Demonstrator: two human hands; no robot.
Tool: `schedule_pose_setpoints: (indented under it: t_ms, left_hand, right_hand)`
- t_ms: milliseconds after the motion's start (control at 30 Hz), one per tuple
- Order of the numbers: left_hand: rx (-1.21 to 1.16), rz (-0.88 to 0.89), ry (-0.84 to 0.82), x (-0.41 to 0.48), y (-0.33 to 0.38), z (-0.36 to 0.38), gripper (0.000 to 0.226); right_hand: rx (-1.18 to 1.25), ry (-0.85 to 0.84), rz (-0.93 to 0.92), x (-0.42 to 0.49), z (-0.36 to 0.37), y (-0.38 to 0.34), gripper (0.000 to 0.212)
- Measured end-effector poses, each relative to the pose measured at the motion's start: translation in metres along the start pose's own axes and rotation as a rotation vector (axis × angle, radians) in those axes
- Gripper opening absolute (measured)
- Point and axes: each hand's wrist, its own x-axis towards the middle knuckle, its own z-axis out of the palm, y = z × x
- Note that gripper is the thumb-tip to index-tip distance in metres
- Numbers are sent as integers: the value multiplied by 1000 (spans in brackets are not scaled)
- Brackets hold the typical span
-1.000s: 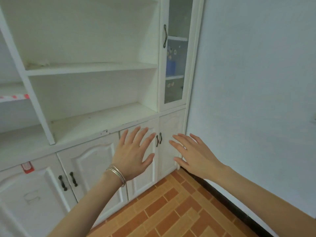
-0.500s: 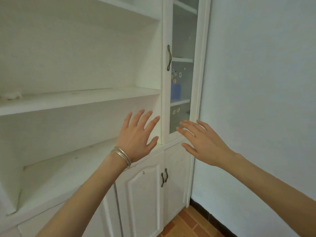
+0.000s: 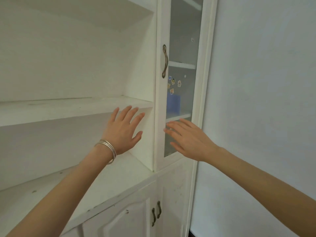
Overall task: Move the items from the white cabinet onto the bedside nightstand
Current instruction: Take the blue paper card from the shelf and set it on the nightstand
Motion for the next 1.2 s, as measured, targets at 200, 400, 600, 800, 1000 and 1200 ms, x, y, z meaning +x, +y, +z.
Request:
schedule_pose_setpoints:
  t_ms: [200,400,600,800,1000,1200]
  left_hand:
    - [24,-97,-25,78,-12,66,62]
    - [50,-161,-53,122,-25,119,63]
    - [97,-153,-69,124,-38,151,62]
    - [102,-124,-12,121,-40,157,60]
    - [99,-120,4,121,-43,160,60]
    - [41,-155,21,121,-46,157,57]
  right_hand:
    - [-31,96,-97,45,78,80,40]
    - [-78,127,-152,82,136,127,44]
    - [-45,198,-215,112,183,141,40]
    - [-65,201,-261,139,212,137,42]
    - [-204,283,-394,157,221,149,39]
    - [-241,324,-459,162,217,154,34]
